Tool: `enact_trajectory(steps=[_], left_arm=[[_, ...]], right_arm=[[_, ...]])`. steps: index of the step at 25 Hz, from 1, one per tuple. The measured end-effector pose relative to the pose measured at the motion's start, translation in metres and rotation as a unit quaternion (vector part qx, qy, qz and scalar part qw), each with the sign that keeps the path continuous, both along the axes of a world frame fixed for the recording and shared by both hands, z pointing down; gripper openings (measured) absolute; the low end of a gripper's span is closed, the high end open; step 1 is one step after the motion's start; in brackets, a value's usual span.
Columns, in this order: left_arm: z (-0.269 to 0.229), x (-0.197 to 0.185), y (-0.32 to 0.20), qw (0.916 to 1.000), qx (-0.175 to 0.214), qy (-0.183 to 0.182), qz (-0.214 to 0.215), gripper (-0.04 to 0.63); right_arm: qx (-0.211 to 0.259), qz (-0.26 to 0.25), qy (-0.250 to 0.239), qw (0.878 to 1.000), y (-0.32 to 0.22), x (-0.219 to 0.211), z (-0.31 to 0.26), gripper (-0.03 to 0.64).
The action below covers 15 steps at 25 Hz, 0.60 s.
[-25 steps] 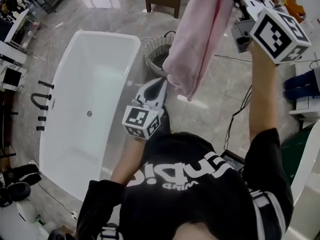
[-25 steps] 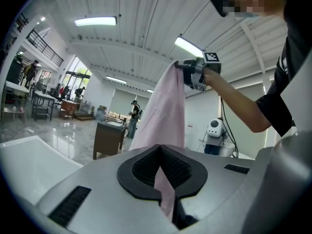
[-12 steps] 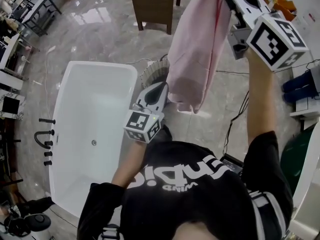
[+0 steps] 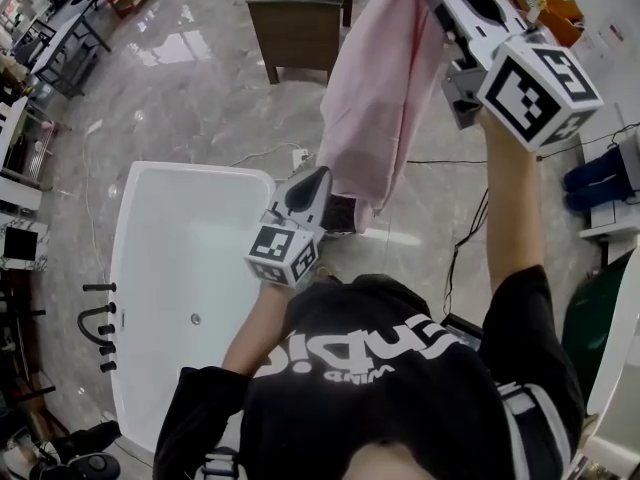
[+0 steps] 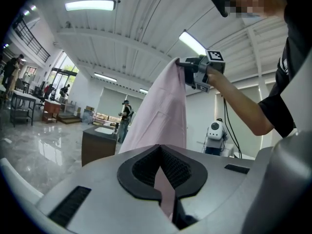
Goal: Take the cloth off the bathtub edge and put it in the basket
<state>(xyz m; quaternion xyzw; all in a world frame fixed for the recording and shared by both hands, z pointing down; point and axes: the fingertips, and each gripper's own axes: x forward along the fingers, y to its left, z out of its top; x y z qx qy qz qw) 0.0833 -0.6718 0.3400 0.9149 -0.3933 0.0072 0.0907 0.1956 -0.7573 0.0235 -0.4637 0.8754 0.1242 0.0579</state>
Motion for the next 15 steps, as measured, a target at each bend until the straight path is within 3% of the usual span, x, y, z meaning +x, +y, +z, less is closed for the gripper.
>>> enact_trajectory(steps=[15], left_arm=[[0.025,0.005,-0.071,0.9987,-0.026,-0.012,-0.043,0.014]], right_arm=[[-0.076,-0.059,0.003,0.995,-0.073,-0.008,0.094,0.017]])
